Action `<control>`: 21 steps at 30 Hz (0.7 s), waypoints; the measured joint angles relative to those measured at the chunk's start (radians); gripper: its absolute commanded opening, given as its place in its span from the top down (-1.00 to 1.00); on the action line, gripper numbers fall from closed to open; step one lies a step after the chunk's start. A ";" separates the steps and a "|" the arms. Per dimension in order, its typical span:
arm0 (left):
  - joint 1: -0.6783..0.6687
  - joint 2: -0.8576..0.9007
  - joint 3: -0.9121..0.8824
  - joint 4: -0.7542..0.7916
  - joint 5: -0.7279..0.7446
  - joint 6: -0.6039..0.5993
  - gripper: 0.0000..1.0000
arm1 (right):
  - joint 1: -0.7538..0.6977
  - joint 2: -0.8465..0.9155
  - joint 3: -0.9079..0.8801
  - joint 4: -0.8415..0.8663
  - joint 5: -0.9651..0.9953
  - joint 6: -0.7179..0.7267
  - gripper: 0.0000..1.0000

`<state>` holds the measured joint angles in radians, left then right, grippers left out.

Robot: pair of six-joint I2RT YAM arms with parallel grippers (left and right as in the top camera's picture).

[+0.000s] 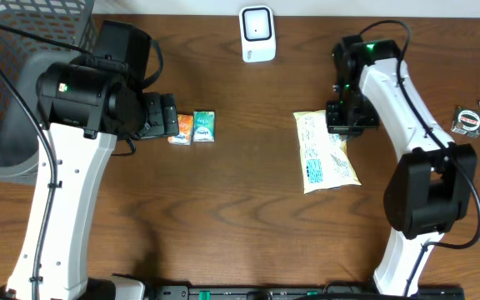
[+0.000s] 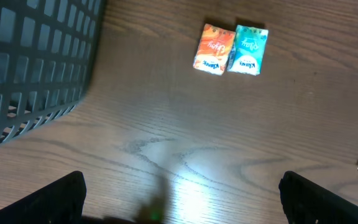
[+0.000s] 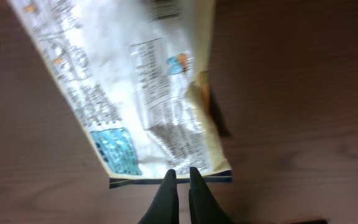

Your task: Scan the item barcode

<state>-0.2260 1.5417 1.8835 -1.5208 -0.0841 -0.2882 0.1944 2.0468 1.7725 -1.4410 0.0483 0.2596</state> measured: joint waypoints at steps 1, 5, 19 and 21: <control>0.000 0.000 0.000 0.000 0.000 0.000 -0.96 | 0.011 0.000 -0.006 0.012 -0.001 -0.001 0.91; 0.000 0.000 0.000 0.000 0.000 0.000 -0.96 | 0.044 0.000 -0.074 0.116 -0.004 -0.006 0.82; 0.000 0.000 0.000 0.000 0.000 0.000 -0.95 | 0.050 -0.026 -0.346 0.409 -0.037 0.025 0.66; 0.000 0.000 0.000 0.000 0.000 0.000 -0.95 | 0.048 -0.024 -0.325 0.372 -0.060 0.025 0.63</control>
<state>-0.2260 1.5417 1.8835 -1.5211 -0.0841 -0.2886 0.2424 2.0232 1.4471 -1.0687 -0.0120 0.2848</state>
